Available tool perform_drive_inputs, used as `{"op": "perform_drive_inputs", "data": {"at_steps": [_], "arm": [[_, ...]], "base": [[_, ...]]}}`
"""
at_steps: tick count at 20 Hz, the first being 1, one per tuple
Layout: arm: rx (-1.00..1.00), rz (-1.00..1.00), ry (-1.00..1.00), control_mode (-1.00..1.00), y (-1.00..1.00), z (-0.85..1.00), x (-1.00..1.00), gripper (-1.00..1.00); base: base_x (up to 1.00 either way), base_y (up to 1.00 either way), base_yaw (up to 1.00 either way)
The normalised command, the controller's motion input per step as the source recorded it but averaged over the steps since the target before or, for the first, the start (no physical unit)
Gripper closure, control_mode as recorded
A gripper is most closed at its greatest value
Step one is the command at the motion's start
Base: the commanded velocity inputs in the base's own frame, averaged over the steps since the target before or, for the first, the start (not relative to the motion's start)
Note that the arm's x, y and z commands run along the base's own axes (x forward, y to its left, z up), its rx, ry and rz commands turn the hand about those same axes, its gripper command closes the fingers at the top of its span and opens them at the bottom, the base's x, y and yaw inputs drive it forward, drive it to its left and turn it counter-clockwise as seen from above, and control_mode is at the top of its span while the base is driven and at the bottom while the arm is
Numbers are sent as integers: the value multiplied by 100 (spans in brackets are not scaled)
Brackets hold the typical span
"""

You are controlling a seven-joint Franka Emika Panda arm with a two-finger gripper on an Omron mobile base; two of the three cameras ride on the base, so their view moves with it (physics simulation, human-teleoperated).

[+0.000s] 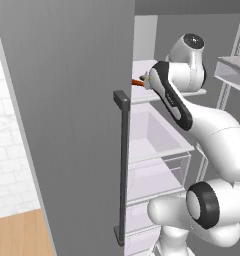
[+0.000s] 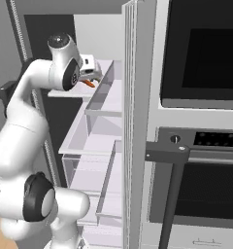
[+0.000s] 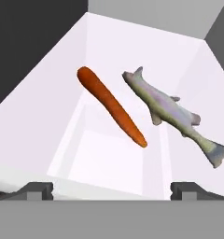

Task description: Place one carrot and one fish in each tupperware on the nearby counter, to pack two identical lunches.

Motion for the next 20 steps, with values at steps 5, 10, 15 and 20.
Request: {"op": "perform_drive_inputs", "data": {"at_steps": [5,10,15,20], "arm": [[0,0,0,-100,0,-14,53,-100],[0,0,0,-100,3,-31,45,-100],[0,0,1,-100,1,-4,51,-100],[0,1,3,-100,1,-11,39,-100]], "base": [[0,0,0],[0,0,0],[0,0,0],[0,0,0]]}}
